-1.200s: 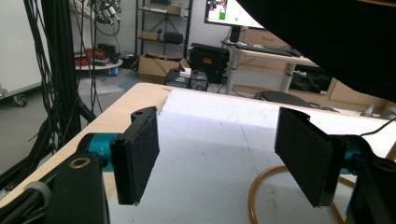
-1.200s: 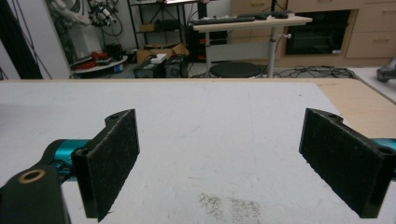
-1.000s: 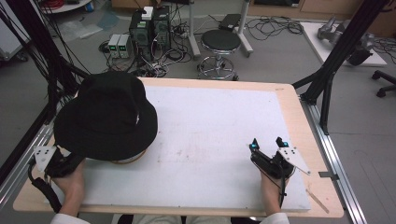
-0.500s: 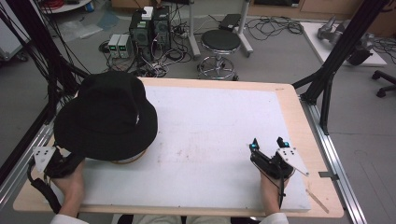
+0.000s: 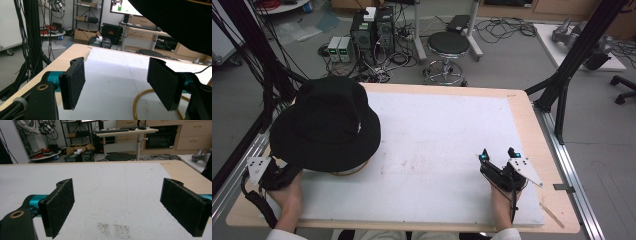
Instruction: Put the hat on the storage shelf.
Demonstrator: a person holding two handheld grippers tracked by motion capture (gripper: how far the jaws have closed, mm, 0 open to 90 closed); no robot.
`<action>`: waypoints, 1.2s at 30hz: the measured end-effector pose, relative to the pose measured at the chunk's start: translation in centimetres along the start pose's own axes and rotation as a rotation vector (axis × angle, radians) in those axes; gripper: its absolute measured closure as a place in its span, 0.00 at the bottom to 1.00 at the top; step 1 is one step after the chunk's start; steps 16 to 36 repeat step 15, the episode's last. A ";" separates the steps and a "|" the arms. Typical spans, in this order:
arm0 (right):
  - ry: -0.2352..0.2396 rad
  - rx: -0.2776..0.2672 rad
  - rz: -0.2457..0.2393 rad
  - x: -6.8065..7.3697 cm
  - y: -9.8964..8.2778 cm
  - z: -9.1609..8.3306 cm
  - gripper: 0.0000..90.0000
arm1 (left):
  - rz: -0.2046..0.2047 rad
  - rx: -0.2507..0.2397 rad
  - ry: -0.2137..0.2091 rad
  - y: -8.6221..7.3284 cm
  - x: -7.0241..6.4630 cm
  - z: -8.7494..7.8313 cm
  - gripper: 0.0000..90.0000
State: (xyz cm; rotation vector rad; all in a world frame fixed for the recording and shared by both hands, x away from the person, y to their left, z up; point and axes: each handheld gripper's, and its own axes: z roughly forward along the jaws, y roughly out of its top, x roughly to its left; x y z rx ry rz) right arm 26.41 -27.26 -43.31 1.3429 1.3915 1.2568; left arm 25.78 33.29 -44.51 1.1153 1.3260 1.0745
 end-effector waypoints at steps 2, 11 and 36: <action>0.003 0.001 -0.001 0.0 0.0 0.0 0.13 | -0.002 0.000 0.000 0.0 0.0 0.0 0.34; 0.003 0.003 0.005 -0.2 -0.2 0.0 0.13 | -0.003 -0.001 0.003 -0.1 0.0 -0.1 0.34; 0.006 0.008 0.011 -0.2 -0.2 0.0 0.13 | -0.001 0.002 0.004 -0.1 0.1 -0.3 0.34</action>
